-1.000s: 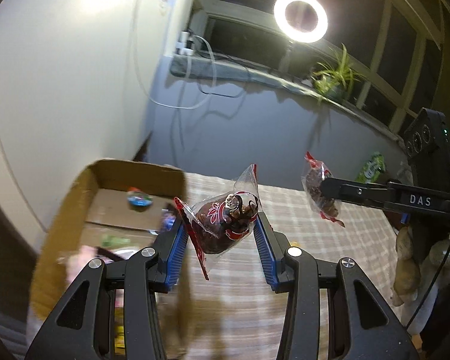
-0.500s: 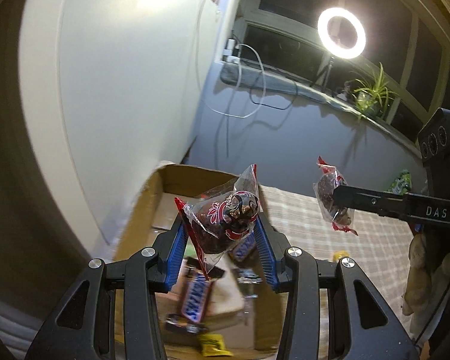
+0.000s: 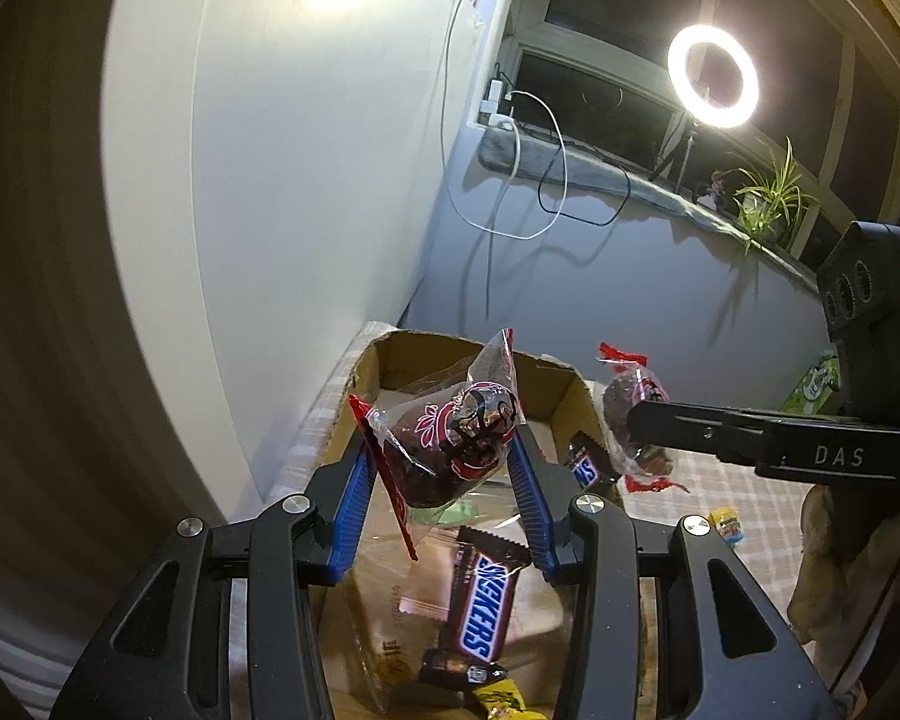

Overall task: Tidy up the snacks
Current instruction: 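Carry the red-wrapped chocolates over the box with both tools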

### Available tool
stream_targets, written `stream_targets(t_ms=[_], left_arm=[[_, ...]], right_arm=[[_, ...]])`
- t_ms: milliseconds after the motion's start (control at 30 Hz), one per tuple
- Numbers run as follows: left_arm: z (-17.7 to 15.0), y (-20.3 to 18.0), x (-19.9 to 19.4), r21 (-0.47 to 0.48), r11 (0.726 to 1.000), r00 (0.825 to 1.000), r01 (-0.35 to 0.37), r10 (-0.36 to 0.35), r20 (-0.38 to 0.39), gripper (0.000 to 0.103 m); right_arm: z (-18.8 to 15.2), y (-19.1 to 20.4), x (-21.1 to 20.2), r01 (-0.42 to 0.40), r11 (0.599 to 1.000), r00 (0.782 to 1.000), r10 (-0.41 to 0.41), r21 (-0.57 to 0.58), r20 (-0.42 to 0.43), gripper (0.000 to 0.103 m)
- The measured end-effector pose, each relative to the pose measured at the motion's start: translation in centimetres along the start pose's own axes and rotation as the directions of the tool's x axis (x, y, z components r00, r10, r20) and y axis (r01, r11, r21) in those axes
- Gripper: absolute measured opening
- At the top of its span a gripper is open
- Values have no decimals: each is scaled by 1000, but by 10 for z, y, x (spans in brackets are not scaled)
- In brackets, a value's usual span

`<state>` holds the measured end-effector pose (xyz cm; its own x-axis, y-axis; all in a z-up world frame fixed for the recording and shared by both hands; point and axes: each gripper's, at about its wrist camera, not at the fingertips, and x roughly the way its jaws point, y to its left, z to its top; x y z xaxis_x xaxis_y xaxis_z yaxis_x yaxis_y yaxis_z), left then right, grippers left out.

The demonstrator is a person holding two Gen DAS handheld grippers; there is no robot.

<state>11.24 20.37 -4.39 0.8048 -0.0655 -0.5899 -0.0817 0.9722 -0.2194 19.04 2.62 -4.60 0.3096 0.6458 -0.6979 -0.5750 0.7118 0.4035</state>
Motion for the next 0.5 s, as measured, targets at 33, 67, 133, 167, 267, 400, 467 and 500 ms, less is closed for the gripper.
stream_targets(t_ms=[33, 67, 133, 167, 267, 400, 467, 500], left_arm=[[-1, 1, 0, 1, 1000, 1000, -2, 2, 1, 43], [-1, 2, 0, 2, 1000, 1000, -3, 3, 0, 43], [-1, 2, 2, 5, 1000, 1000, -3, 3, -2, 43], [-1, 2, 3, 5, 1000, 1000, -4, 4, -2, 43], [-1, 2, 4, 10, 1000, 1000, -9, 9, -4, 44], [-1, 2, 5, 10, 1000, 1000, -14, 14, -6, 46], [-2, 1, 5, 14, 1000, 1000, -20, 20, -4, 47], [-2, 0, 4, 17, 1000, 1000, -21, 21, -4, 47]], right_arm=[[0, 0, 4, 2, 1000, 1000, -2, -2, -5, 40], [1, 1, 6, 3, 1000, 1000, -3, -3, -9, 40], [2, 2, 13, 5, 1000, 1000, -5, -5, -17, 40], [2, 2, 15, 8, 1000, 1000, -8, -6, -19, 40], [3, 1, 19, 15, 1000, 1000, -15, -4, -21, 41], [4, 1, 20, 23, 1000, 1000, -23, -9, -20, 42], [4, 3, 20, 30, 999, 999, -30, -16, -17, 44], [4, 4, 21, 30, 999, 999, -30, -20, -16, 44]])
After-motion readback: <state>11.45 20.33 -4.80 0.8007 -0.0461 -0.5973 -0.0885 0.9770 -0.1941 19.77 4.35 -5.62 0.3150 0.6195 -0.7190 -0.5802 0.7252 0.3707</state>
